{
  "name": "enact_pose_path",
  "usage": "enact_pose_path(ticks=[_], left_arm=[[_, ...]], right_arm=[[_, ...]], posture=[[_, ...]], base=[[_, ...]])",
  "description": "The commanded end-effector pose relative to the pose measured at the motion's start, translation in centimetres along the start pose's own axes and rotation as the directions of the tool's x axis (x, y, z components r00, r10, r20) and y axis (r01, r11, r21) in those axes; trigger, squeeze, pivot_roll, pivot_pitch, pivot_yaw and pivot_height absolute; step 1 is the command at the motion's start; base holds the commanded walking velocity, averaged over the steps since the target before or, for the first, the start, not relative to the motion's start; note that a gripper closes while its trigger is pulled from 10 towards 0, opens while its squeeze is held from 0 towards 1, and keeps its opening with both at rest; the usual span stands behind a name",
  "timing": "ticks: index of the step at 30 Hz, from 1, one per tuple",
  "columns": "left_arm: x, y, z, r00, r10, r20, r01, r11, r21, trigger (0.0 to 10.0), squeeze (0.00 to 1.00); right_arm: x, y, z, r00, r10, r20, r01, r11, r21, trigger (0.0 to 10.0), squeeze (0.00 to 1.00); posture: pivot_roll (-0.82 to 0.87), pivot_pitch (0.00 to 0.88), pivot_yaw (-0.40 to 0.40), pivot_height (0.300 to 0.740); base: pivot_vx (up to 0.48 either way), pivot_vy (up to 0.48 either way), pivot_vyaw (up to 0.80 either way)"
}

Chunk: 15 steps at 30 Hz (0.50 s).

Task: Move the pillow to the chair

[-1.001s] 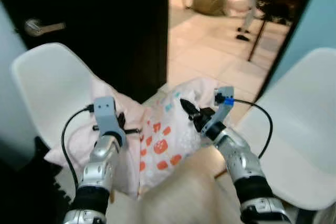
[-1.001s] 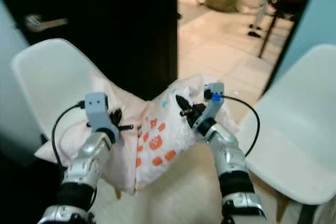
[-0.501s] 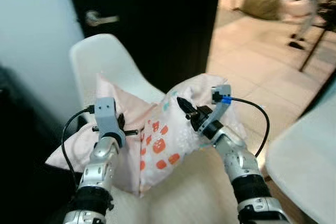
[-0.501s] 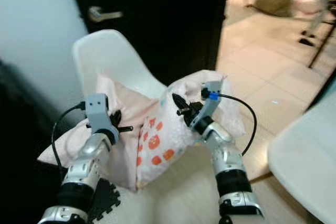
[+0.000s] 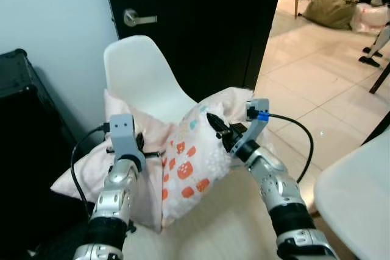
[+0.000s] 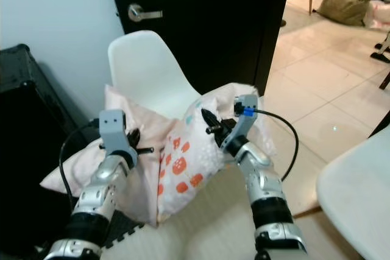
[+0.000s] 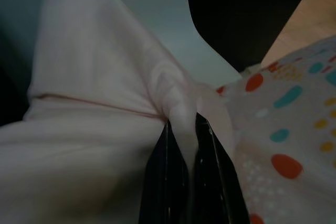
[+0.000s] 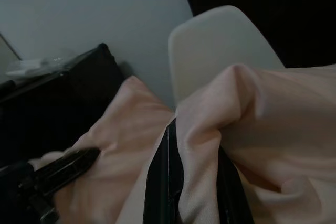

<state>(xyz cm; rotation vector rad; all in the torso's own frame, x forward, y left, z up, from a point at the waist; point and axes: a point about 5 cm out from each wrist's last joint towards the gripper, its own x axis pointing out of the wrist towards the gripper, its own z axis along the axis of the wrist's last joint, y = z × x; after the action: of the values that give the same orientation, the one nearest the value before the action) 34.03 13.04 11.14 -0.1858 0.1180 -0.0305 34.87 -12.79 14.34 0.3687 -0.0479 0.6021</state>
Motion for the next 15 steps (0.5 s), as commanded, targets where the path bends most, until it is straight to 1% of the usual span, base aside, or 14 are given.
enact_pose_path(ticks=[1,4,15], left_arm=[[0.27,-0.58,0.83,0.999,-0.03,0.032,0.031,1.0,-0.003,10.0,0.0],[0.19,-0.59,0.76,0.999,-0.031,0.032,0.031,0.999,-0.009,10.0,0.0],[0.06,-0.63,0.74,0.999,-0.032,0.036,0.033,0.999,-0.013,10.0,0.0]], right_arm=[[1.18,1.49,0.31,0.997,0.066,0.028,-0.066,0.998,-0.001,10.0,0.0],[1.18,1.38,0.06,0.999,0.043,0.026,-0.043,0.999,0.009,10.0,0.0],[1.12,1.58,-0.19,0.999,0.044,0.026,-0.044,0.999,0.016,10.0,0.0]], posture=[[-0.03,0.053,0.008,0.74],[-0.03,0.053,0.008,0.74],[-0.03,0.064,0.011,0.74]], base=[[0.0,0.0,0.79],[0.0,0.0,0.73],[0.0,0.0,0.0]])
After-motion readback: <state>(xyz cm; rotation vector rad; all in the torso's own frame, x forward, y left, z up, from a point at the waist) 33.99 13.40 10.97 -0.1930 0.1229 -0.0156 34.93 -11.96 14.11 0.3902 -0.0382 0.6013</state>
